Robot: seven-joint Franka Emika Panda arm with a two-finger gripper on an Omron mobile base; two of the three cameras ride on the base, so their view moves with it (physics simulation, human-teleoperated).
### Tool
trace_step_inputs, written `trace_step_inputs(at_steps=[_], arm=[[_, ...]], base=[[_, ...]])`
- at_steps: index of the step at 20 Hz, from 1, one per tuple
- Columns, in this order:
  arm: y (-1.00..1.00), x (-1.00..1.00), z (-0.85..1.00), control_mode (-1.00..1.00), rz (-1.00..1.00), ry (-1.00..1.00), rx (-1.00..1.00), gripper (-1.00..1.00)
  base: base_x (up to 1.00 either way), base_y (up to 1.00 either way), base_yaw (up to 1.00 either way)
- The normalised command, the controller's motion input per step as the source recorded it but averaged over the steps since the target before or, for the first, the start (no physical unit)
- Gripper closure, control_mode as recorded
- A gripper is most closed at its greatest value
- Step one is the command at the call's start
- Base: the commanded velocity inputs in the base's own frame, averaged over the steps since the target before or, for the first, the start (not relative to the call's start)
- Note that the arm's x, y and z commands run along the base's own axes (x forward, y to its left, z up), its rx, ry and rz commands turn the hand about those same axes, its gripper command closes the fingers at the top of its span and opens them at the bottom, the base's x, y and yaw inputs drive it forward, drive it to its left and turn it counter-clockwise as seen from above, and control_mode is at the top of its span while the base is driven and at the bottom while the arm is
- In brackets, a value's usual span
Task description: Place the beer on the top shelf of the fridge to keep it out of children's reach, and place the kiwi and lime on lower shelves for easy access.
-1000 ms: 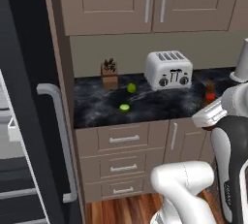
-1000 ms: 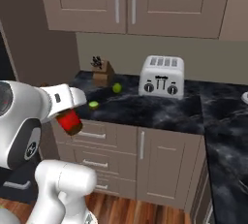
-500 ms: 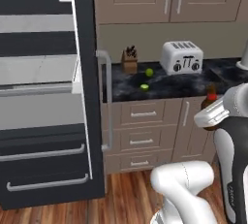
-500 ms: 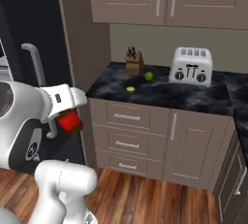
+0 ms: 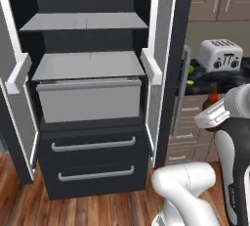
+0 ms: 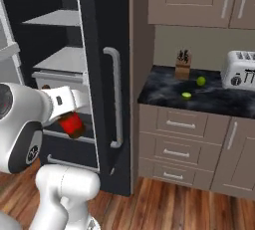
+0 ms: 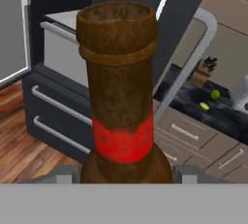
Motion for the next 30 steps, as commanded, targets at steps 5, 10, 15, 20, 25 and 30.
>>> trace_step_inputs(at_steps=[5,10,15,20,25,30], arm=[[0.00,0.00,0.00,1.00,0.00,0.00,0.00,1.00],[0.00,0.00,0.00,1.00,0.00,0.00,0.00,1.00],[0.00,0.00,0.00,1.00,0.00,0.00,0.00,1.00],[0.00,0.00,0.00,1.00,0.00,0.00,0.00,1.00],[0.00,0.00,0.00,1.00,0.00,0.00,0.00,1.00],[0.00,0.00,0.00,1.00,0.00,0.00,0.00,1.00]], base=[[0.00,0.93,0.00],[0.04,0.67,-0.01],[0.12,0.42,-0.06],[0.17,0.13,-0.06],[0.30,0.10,-0.07],[0.50,0.16,-0.07]])
